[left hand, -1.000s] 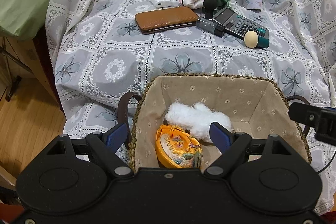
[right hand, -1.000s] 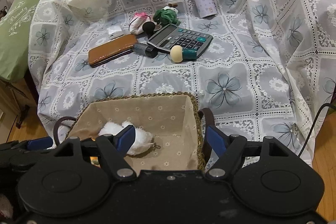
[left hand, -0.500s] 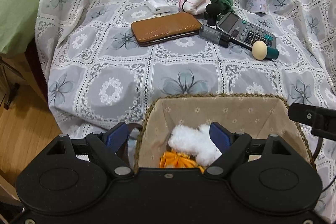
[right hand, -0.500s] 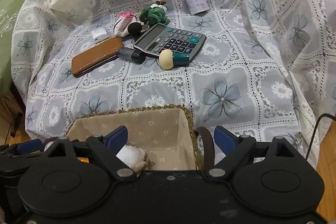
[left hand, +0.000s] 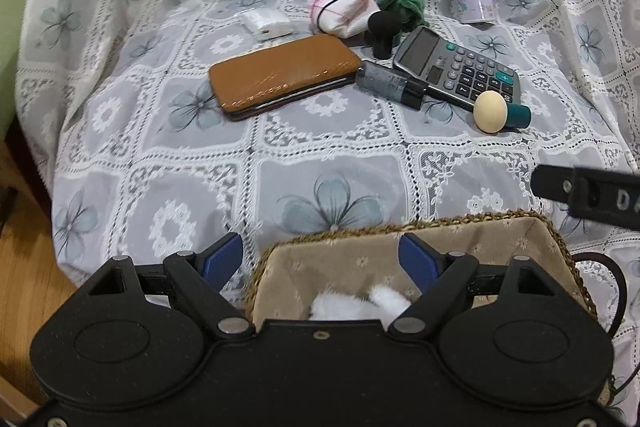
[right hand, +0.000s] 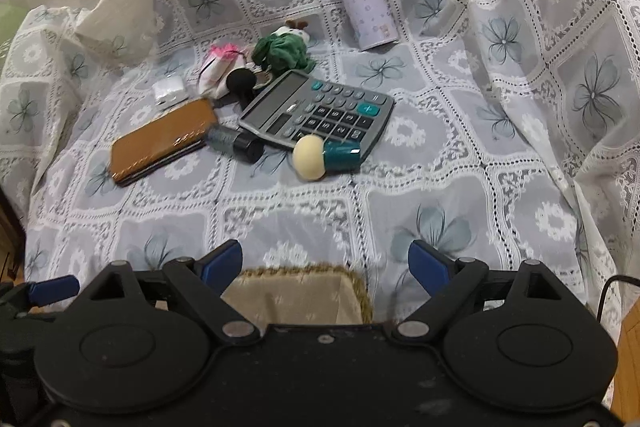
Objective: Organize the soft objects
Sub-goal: 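Withdraw both grippers from the basket toward the calculator, then grasp the black-and-clear cylinder with the left gripper while the right gripper grasps the makeup brush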
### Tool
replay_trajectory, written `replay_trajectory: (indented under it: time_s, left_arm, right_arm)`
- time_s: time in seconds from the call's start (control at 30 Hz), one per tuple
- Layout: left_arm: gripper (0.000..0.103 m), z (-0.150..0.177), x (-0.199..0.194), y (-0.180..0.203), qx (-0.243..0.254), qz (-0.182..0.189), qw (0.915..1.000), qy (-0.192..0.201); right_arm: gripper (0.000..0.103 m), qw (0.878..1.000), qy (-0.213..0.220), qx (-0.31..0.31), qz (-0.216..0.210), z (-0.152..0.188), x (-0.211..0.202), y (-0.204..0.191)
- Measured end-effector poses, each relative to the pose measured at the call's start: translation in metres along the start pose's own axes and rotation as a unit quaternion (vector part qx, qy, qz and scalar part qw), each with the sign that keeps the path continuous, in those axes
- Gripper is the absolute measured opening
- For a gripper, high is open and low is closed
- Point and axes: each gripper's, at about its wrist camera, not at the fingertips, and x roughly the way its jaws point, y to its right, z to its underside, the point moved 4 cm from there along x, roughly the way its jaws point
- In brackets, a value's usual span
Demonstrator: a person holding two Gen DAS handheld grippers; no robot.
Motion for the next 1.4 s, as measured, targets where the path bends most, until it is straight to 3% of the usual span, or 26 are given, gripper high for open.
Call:
replay_trajectory:
  time_s: [0.13,0.23,0.73,0.9,1.03,1.4]
  left_arm:
    - [0.081,-0.007,0.009,0.002,0.008,0.009,0.9999,0.001]
    - [0.081,-0.014,0.015,0.003,0.012,0.013,0.9998,0.002]
    - [0.073,-0.052,0.043,0.012,0.047,0.039,0.9979,0.020]
    - [0.073,-0.063,0.052,0.018,0.071,0.025,0.9967,0.032]
    - [0.073,-0.073,0.059,0.019,0.072,0.031,0.9963,0.033]
    - [0.074,-0.092,0.069,0.034,0.093,0.049,0.9934,0.046]
  right_arm:
    - [0.088,1.000,-0.011,0.004,-0.010,-0.009,0.015,0.001]
    - [0.076,1.000,-0.014,-0.009,-0.009,-0.016,0.026,-0.002]
    - [0.067,1.000,0.000,-0.016,0.018,-0.050,0.078,-0.006]
    - [0.066,1.000,-0.005,-0.018,0.015,-0.053,0.091,-0.007]
    - [0.057,1.000,-0.005,-0.025,0.004,-0.054,0.097,-0.011]
    - [0.057,1.000,0.012,-0.022,0.007,-0.055,0.081,0.002]
